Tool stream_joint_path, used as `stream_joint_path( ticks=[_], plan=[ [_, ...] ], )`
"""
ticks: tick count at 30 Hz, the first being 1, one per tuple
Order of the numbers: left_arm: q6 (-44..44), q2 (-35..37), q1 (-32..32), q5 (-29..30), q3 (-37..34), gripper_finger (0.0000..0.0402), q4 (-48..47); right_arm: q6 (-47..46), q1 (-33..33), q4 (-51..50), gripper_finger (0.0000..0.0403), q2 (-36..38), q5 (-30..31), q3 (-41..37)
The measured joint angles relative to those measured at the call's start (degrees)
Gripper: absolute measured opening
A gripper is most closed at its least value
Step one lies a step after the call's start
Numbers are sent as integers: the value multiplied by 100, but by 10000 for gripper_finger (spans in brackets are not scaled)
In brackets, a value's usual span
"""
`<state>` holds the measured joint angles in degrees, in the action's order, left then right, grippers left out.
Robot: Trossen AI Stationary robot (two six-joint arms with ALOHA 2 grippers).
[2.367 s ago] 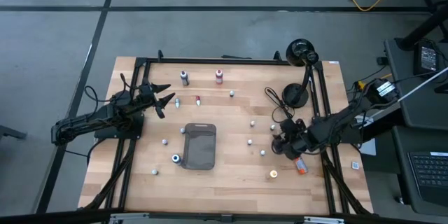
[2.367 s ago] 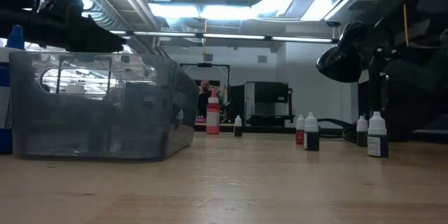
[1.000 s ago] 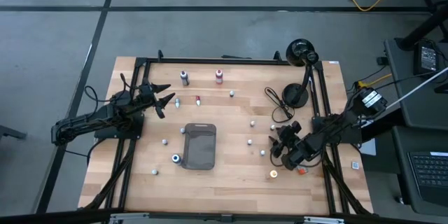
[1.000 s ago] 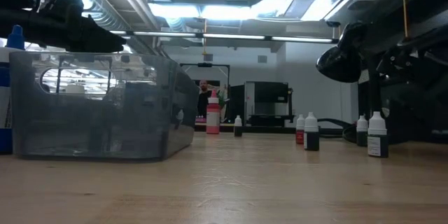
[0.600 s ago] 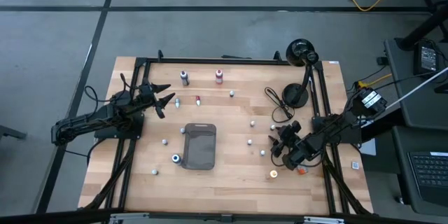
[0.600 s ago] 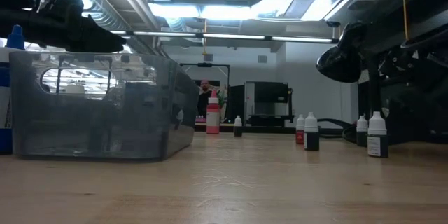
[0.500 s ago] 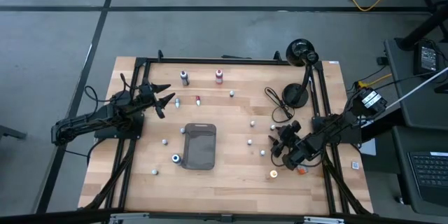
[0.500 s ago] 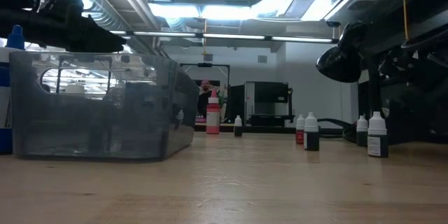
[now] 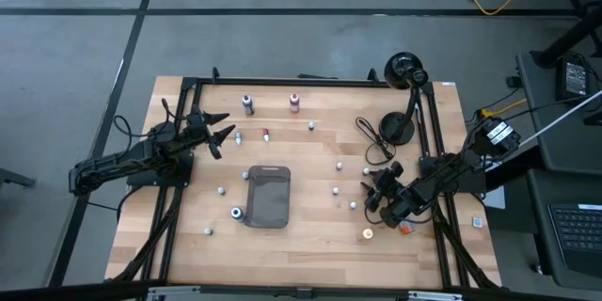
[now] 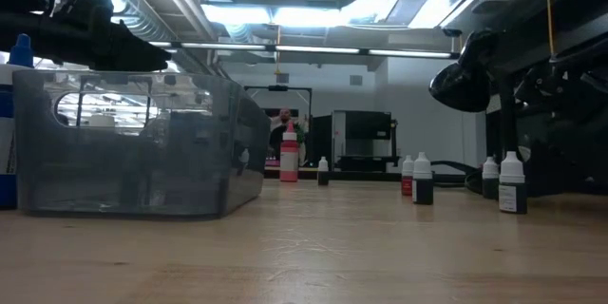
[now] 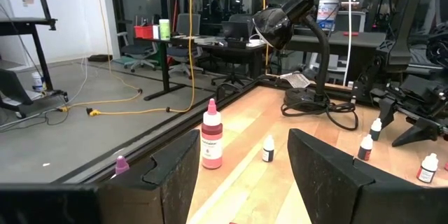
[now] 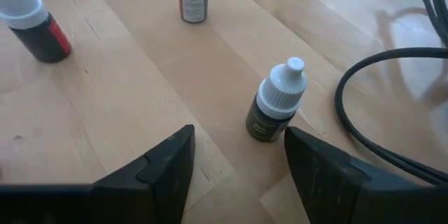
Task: Pick & Place food coloring
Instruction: Put the green food coloring bottle into the bin
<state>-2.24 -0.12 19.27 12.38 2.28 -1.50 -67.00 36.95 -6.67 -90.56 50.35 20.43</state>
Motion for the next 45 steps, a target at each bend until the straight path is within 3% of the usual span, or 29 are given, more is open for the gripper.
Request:
stream_joint_path(
  ticks=[26, 41, 45],
  plan=[
    [-1, -2, 1, 0, 0, 212, 0, 290, -282, 248, 218, 39, 46, -201],
    [0, -1, -1, 0, 0, 212, 0, 308, -278, 426, 72, 35, -94, -197],
    [0, -2, -1, 0, -2, 212, 0, 305, -278, 419, 51, 32, -69, -199]
  ],
)
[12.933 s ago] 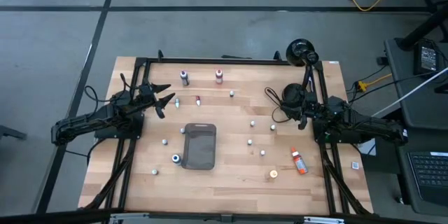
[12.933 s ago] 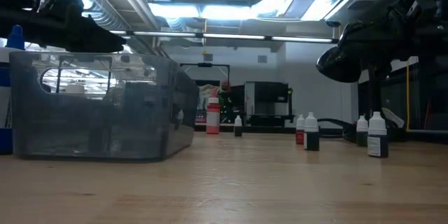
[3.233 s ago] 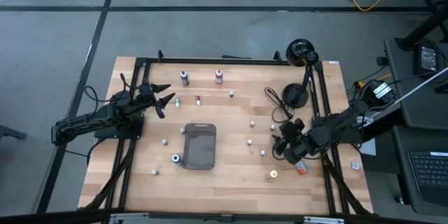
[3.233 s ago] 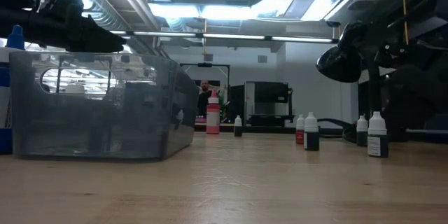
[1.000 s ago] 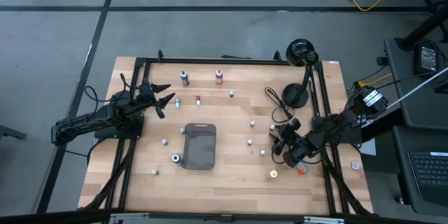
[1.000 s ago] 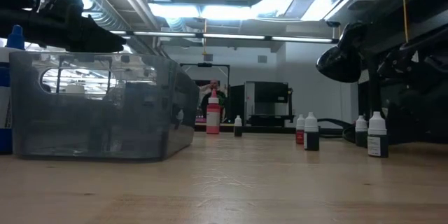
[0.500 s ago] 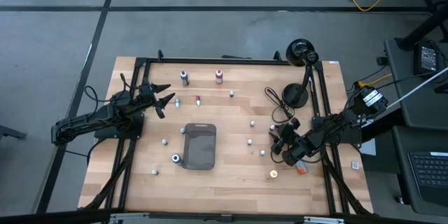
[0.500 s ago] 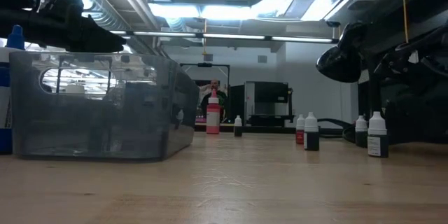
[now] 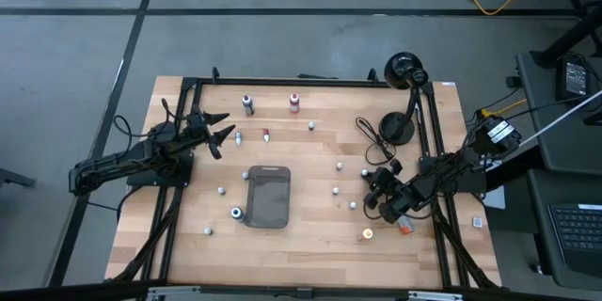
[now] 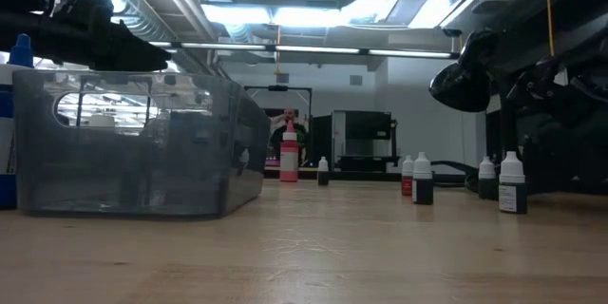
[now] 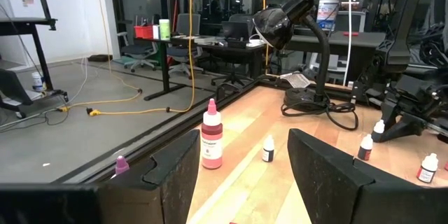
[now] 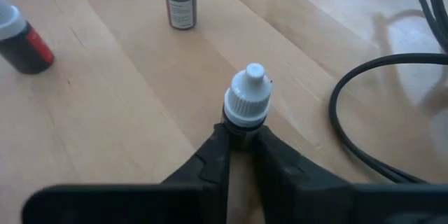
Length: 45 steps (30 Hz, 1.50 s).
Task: Pick & Place food coloring
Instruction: Put the green food coloring bottle into the bin
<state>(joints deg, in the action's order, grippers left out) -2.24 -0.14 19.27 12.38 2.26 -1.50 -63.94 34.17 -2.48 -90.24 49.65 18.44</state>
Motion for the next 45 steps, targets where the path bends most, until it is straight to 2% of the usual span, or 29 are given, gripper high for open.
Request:
stream_joint_path(
  ticks=[8, 12, 19, 24, 29, 37, 45],
  plan=[
    [0, 0, 1, 0, 0, 212, 0, 124, -5, -121, 56, 105, -40, 82],
    [0, 2, 1, 0, 1, 212, 0, 449, -24, -660, 53, 498, -222, 219],
    [0, 0, 2, 0, 1, 212, -1, 610, -176, -1601, 52, 1407, -84, 435],
    [0, 1, 1, 0, 0, 212, 0, 1305, -304, -1858, 51, 2081, -22, 672],
    [0, 1, 1, -1, 0, 212, 0, 2490, -507, -2038, 51, 2636, -63, 1131],
    [0, 0, 1, -1, 2, 212, 0, 4154, -1078, -2016, 51, 2868, -1215, 2238],
    [0, 1, 1, 0, 1, 212, 2, 4957, -1623, -2019, 51, 2712, -2003, 3454]
  ],
)
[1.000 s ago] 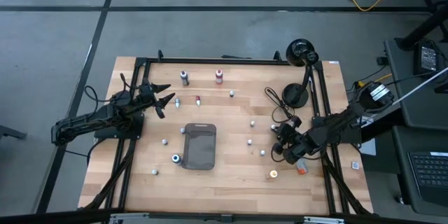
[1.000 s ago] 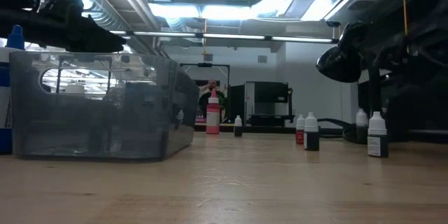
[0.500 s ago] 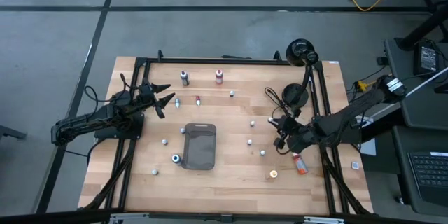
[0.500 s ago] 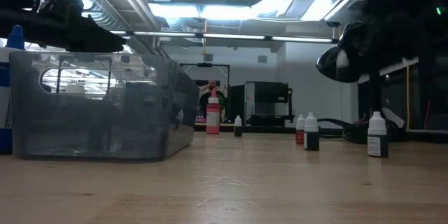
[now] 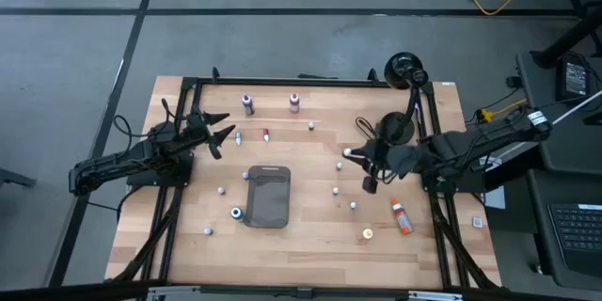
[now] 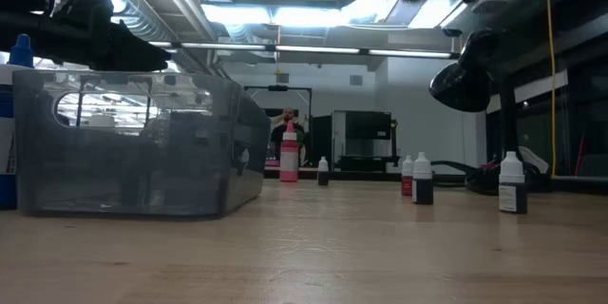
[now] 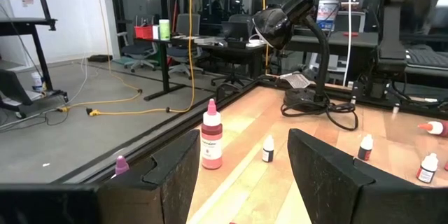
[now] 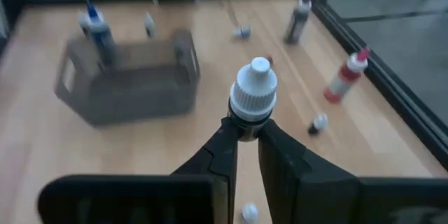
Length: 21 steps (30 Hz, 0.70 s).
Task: Pick & Place food coloring
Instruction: Put the green food coloring bottle into the bin
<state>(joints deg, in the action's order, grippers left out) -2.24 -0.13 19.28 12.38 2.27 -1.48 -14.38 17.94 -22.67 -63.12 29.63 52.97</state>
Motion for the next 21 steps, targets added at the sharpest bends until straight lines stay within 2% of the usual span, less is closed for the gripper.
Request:
stream_joint_path(
  ticks=[6, 13, 21],
  plan=[
    [0, 1, 1, 0, -1, 212, 0, 11, -388, -68, 51, -471, -402, 884],
    [0, 0, 0, -1, 0, 212, -2, -50, -690, -306, 51, -1501, -580, 1992],
    [0, -1, -1, 0, 0, 212, -2, -246, -696, -286, 51, -2763, -812, 3225]
  ],
)
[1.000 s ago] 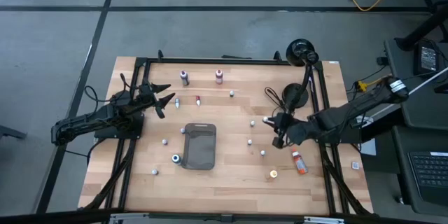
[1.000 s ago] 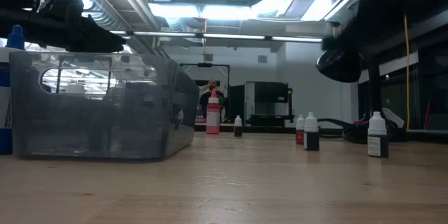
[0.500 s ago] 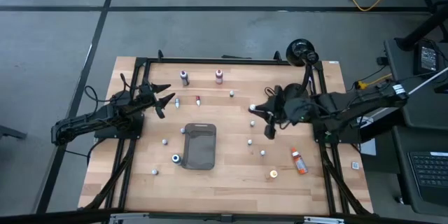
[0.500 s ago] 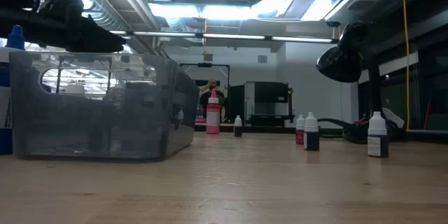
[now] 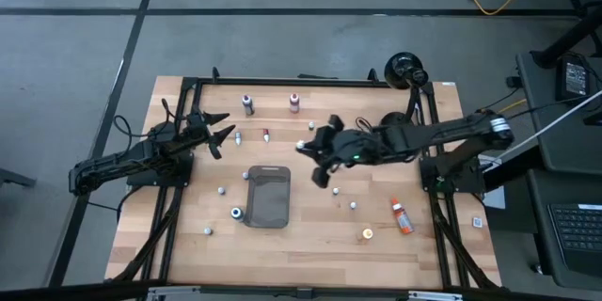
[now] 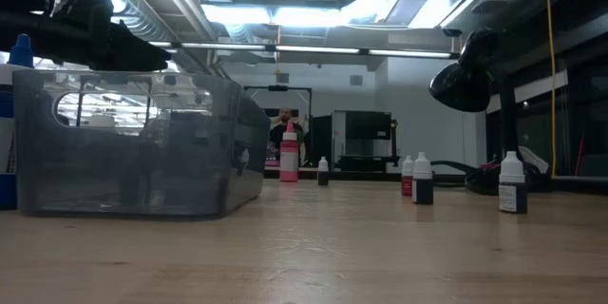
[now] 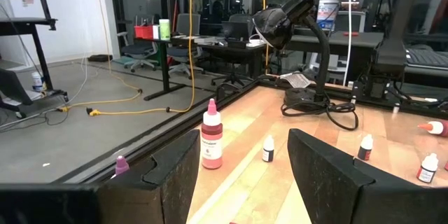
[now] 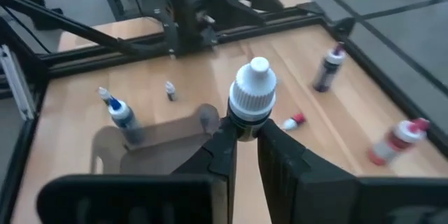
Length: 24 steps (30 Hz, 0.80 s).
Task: Pick & Place food coloring
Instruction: Put the green food coloring bottle into the bin
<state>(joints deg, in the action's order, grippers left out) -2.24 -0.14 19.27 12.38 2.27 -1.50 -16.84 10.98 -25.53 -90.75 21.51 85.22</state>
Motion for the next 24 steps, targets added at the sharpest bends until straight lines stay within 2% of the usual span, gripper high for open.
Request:
stream_joint_path(
  ticks=[6, 12, 18, 20, 24],
  plan=[
    [-54, 1, 1, -1, 0, 212, 4, -86, 0, -23, 51, -888, -82, 910],
    [-988, 0, -3, -4, -1, 212, 131, -69, -9, -27, 51, -1535, -195, 1564],
    [-1771, 0, -3, -67, 0, 212, 129, -131, -11, -54, 51, -1880, -232, 1728],
    [-1890, 0, -3, -276, -1, 212, 140, -233, -11, -56, 51, -1948, -247, 1729],
    [-1730, 0, -4, -1090, 0, 212, 226, -258, -11, -54, 51, -2027, -364, 1730]
  ],
)
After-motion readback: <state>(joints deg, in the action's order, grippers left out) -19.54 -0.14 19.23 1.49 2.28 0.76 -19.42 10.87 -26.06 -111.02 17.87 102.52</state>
